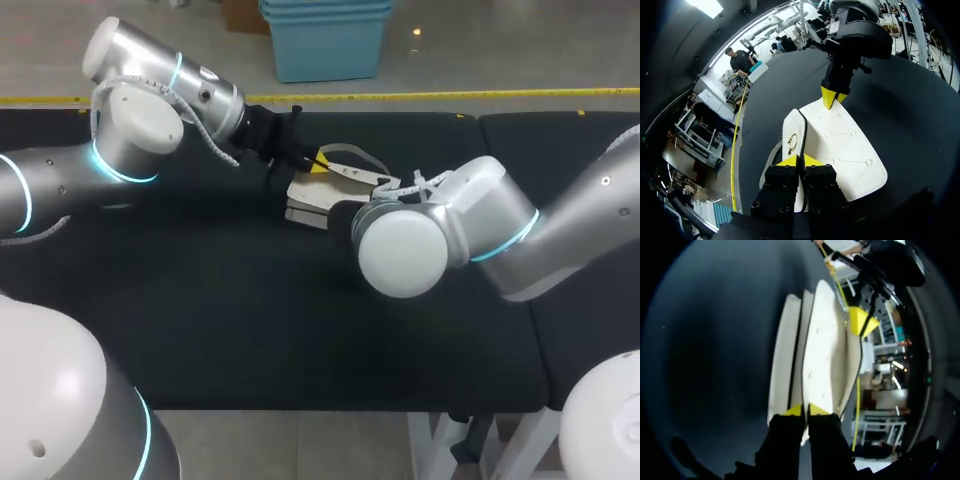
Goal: Pick up the bag, open it, inspect its contents, close it, and place it on the opposite side
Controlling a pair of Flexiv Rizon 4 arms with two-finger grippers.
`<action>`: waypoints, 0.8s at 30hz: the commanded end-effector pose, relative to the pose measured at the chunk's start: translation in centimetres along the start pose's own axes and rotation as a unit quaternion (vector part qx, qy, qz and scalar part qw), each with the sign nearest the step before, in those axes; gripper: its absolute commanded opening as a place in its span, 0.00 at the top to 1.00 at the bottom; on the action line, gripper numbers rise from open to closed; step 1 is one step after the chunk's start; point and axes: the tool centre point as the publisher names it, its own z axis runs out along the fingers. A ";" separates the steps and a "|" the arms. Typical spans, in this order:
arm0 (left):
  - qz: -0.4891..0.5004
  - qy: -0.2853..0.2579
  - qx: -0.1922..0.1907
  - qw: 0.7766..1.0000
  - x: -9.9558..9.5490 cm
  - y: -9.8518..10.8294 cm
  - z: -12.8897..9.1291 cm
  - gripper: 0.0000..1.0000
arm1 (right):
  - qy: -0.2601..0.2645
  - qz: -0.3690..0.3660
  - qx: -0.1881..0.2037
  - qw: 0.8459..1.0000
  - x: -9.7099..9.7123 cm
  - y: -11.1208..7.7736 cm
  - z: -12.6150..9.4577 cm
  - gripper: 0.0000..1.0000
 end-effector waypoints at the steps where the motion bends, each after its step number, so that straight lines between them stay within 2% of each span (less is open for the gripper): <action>1: -0.029 0.024 0.012 0.999 -1.4 1.0 -0.7 1.00 | -0.002 -0.001 0.001 1.000 0.7 -0.5 0.0 1.00; 3: -0.043 0.024 0.003 0.999 -1.5 1.3 -0.6 1.00 | -0.002 -0.001 0.001 1.000 0.7 -0.5 0.0 1.00; 5: -0.060 0.034 0.019 0.997 -1.6 1.5 -0.6 1.00 | -0.002 -0.001 0.001 1.000 0.7 -0.5 0.0 1.00; 8: -0.077 0.037 0.018 0.996 -1.9 1.8 -0.7 1.00 | -0.002 -0.001 0.001 1.000 0.7 -0.5 0.0 1.00; 17: -0.042 0.032 0.005 0.999 -0.9 1.4 -0.2 1.00 | -0.002 -0.001 0.001 1.000 0.7 -0.5 0.0 1.00; 20: -0.023 0.015 0.006 1.000 0.0 0.9 -0.2 0.66 | -0.002 -0.001 0.001 1.000 0.7 -0.5 0.0 1.00; 22: -0.005 -0.002 -0.006 1.000 0.6 0.4 -0.3 0.57 | -0.002 -0.001 0.001 1.000 0.7 -0.5 0.0 1.00; 24: 0.006 -0.016 -0.003 1.000 1.1 0.2 -0.3 0.54 | -0.002 -0.001 0.001 1.000 0.7 -0.5 0.0 1.00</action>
